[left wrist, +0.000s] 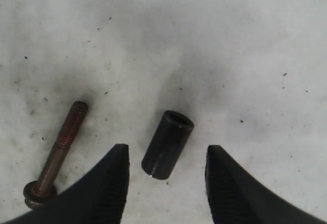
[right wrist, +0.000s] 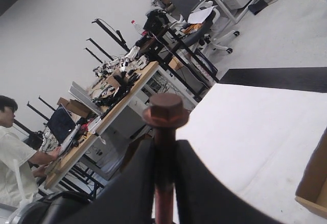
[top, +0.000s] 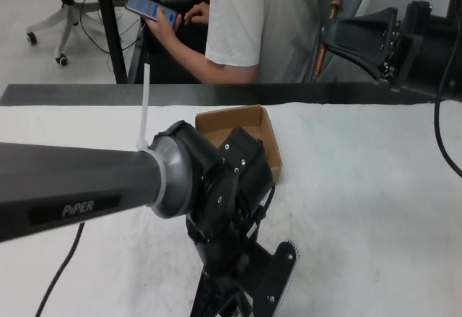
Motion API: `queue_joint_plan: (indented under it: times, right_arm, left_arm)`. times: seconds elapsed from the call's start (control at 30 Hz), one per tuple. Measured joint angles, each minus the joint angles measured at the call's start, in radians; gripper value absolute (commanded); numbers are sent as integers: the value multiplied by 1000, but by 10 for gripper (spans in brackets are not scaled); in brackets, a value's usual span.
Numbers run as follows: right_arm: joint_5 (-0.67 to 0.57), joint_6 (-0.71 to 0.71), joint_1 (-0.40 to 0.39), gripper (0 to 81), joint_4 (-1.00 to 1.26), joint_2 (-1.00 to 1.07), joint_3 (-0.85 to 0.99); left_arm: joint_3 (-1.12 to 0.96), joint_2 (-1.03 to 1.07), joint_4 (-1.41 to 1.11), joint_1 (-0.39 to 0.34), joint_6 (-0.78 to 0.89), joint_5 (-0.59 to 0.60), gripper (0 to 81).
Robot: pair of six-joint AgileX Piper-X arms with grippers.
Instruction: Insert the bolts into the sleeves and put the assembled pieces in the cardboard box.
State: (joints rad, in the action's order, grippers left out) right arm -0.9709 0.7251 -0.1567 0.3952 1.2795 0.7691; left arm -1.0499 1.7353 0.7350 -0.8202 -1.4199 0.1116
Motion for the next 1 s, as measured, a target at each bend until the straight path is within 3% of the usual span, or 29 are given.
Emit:
queue_joint_plan:
  times: [1.0]
  right_arm:
    - [-23, 16, 0, 8, 0, 0, 0]
  left_arm:
    - [0, 24, -18, -37, 43, -2, 444]
